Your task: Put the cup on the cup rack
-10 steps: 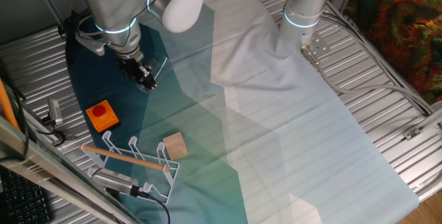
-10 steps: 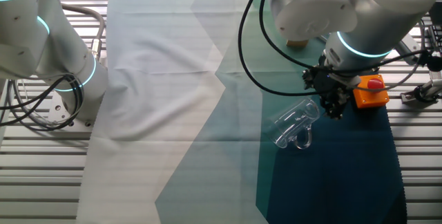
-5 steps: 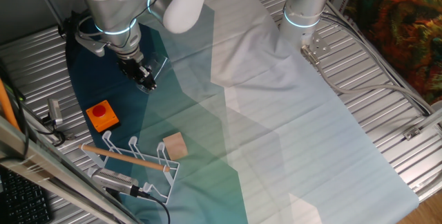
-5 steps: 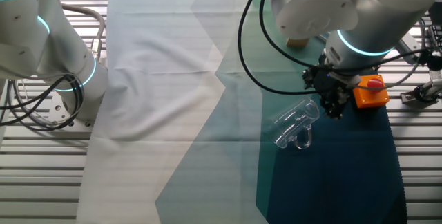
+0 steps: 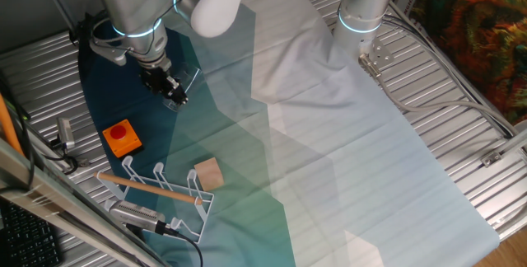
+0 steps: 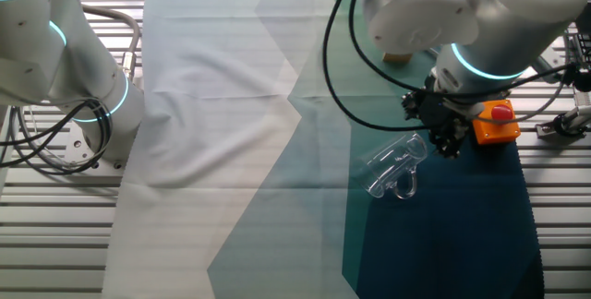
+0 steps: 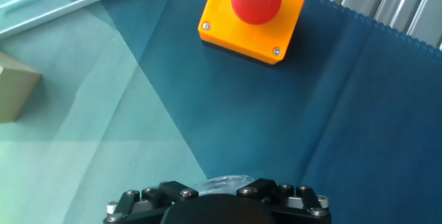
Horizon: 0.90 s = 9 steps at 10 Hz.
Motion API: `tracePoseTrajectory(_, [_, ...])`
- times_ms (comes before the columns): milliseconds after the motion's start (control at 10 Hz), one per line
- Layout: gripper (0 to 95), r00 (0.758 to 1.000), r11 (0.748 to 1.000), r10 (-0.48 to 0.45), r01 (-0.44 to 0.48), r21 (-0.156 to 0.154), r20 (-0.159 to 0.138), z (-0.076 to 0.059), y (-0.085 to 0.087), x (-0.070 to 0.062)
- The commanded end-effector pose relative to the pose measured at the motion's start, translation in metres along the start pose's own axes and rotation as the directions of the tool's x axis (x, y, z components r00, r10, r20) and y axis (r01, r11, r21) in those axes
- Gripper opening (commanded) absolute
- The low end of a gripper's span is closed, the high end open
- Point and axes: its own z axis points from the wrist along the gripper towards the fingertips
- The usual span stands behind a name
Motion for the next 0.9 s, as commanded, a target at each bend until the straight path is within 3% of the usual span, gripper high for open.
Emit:
tracePoseTrajectory(100, [76.0, 0.995, 0.994, 0.095, -0.094, 0.055, -0.029, 0.001, 0.000, 0.000])
tracePoseTrajectory(500, [76.0, 0.995, 0.995, 0.095, -0.094, 0.045, -0.027, 0.001, 0.000, 0.000])
tracePoseTrajectory(900, [76.0, 0.994, 0.995, 0.093, -0.091, 0.032, -0.052, 0.009, -0.002, -0.012])
